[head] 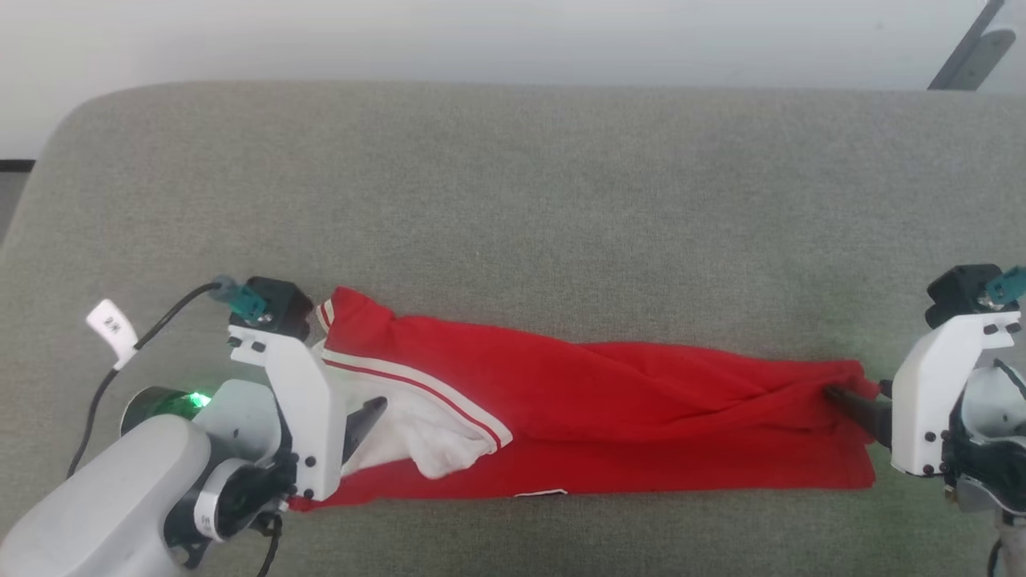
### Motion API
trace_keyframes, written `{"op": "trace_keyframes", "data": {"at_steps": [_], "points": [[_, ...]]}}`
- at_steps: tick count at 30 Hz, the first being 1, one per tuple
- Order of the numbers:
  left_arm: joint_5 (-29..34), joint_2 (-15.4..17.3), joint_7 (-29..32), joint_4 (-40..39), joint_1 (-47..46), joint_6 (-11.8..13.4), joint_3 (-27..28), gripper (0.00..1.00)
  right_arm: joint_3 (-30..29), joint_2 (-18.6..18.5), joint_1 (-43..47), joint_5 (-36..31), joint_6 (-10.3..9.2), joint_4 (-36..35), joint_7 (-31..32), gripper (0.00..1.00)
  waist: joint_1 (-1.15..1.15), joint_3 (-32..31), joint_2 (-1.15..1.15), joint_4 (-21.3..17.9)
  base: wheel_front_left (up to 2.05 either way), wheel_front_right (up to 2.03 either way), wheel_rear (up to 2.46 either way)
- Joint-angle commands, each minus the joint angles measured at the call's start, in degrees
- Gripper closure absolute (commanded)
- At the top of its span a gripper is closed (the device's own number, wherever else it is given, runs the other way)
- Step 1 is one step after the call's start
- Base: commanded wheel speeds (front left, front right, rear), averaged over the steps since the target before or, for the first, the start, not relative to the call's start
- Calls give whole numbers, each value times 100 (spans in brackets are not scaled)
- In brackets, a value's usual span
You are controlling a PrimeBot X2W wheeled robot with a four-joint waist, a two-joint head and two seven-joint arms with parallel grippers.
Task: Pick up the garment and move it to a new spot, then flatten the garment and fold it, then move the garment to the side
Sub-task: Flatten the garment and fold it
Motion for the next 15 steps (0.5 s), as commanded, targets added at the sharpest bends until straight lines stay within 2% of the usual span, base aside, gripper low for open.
{"op": "trace_keyframes", "data": {"at_steps": [1,6,7,15], "points": [[16,16,-209,-10,150,-47,84,0,-75,22,119,-9,-3,-55,-53,0,0,-93,0,28,0,0,0],[84,76,-1032,-103,467,-214,364,0,-312,105,297,-48,-3,-100,-54,0,0,-223,0,63,0,0,0],[84,76,-1032,-103,467,-214,364,0,-312,105,297,-48,-3,-100,-54,0,0,-223,0,63,0,0,0],[293,100,-2602,-84,1072,-306,838,0,-741,235,459,-202,-3,-60,-15,0,0,-286,0,202,0,0,0]]}}
